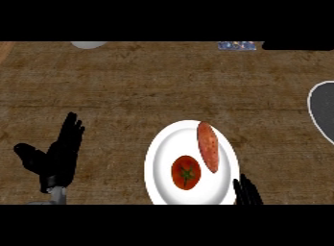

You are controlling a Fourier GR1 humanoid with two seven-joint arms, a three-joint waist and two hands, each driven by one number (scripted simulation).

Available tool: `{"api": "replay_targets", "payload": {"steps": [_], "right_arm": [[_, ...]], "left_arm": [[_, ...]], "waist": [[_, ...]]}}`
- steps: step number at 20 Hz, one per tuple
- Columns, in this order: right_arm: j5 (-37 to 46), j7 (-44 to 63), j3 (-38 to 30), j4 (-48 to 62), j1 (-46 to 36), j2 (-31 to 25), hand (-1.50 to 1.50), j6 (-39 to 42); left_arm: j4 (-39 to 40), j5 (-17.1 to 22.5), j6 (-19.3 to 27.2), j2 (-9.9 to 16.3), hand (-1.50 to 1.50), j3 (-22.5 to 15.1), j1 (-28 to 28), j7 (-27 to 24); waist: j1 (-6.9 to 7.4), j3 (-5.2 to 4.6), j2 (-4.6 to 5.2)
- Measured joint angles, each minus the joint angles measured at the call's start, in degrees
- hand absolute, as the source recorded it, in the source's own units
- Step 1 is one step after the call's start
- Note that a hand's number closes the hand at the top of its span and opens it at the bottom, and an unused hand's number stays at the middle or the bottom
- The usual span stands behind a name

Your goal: Pick the tomato from the plate and place it in the pan

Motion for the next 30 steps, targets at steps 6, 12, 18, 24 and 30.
{"api": "replay_targets", "payload": {"steps": [6, 12, 18, 24, 30], "right_arm": [[9.9, 18.7, 1.5, -5.7, -9.8, 0.1, -1.5, 17.7], [8.9, 34.7, 3.9, -5.1, -21.5, 0.2, -1.5, 35.7], [0.3, 44.3, 4.2, -2.8, -32.1, 0.2, -1.5, 45.7], [-2.5, 44.8, 3.6, 1.6, -37.0, 0.2, -1.5, 42.4], [-1.8, 44.1, 4.1, 6.2, -39.1, 0.1, -1.5, 36.9]], "left_arm": [[0.4, -0.1, -0.1, -0.3, 0.0, -0.2, -0.3, 0.7], [0.6, -0.3, -0.1, -0.7, 0.0, -0.5, -0.4, 1.0], [-0.5, -0.4, 0.2, -0.4, 0.0, -0.1, 0.1, 3.5], [0.9, -1.2, -0.4, -1.7, 0.0, 0.5, 0.5, 0.7], [0.2, -2.0, -0.1, -2.0, 0.0, 0.5, 0.8, 1.6]], "waist": [[0.49, 0.19, -0.25], [0.66, 0.39, -0.47], [0.01, 0.48, -0.78], [-0.48, 0.65, -1.05], [-0.6, 0.68, -1.09]]}}
